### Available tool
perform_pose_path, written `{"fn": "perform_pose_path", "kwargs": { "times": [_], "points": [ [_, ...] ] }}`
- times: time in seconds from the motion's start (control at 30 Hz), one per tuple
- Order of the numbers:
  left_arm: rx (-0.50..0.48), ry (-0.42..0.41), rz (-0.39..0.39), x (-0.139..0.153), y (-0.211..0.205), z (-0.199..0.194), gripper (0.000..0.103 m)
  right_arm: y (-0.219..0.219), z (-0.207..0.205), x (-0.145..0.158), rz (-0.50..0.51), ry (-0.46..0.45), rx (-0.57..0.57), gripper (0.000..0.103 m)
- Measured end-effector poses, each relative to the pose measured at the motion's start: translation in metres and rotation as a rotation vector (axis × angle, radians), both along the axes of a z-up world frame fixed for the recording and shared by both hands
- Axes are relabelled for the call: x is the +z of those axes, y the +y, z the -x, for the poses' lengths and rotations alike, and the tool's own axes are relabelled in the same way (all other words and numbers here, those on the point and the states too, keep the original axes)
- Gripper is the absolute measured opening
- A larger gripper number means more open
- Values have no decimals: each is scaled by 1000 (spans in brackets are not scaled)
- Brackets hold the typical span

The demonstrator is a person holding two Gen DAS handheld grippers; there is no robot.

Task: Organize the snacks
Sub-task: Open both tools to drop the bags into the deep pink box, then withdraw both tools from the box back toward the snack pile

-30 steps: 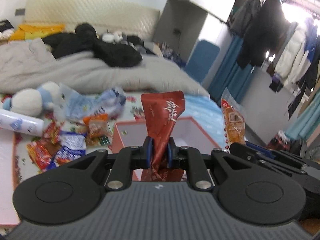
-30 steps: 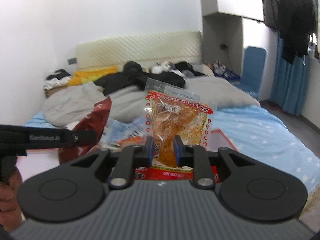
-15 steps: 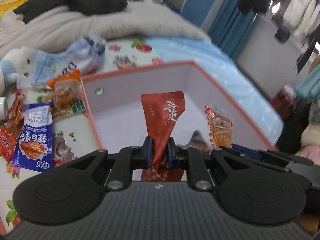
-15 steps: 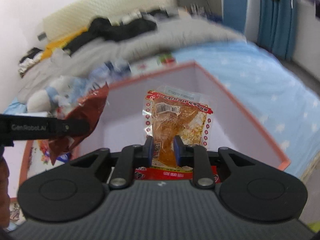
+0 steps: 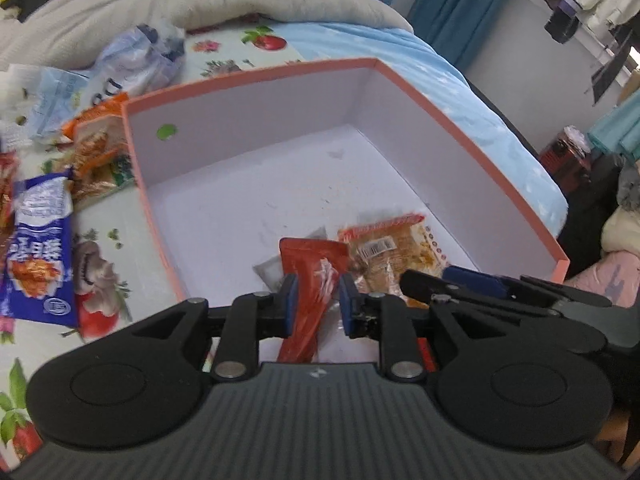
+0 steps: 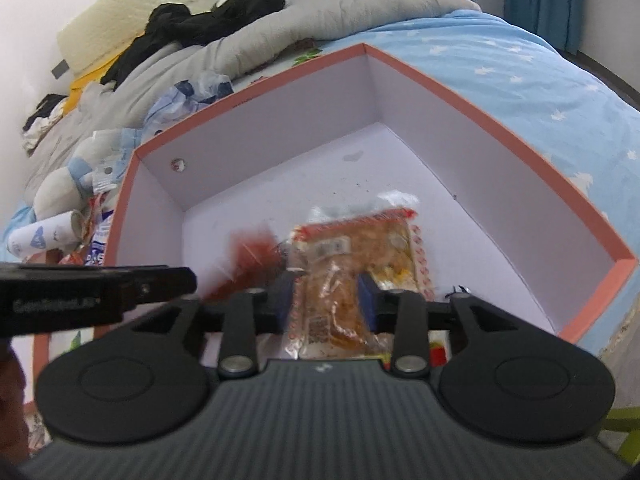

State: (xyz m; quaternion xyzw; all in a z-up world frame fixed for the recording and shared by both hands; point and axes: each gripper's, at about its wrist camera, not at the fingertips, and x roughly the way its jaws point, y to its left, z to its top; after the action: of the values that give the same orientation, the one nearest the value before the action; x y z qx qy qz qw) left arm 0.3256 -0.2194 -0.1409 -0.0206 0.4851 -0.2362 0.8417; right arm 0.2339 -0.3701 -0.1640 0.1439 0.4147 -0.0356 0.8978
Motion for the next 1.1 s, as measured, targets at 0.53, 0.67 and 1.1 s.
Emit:
{"fn": "perform_pose_path", "kwargs": {
  "times": [0.53,0.67,1.1],
  "points": [
    [82,-234,61,106,48,91,33,25,72,80,44,-204,41,47],
    [111,-273,99,128,68,129,33,37,96,100,48,-259,53,47],
    [207,-406,107,157,130,218,33,82,156,145,46,-434,143,47]
  ]
}}
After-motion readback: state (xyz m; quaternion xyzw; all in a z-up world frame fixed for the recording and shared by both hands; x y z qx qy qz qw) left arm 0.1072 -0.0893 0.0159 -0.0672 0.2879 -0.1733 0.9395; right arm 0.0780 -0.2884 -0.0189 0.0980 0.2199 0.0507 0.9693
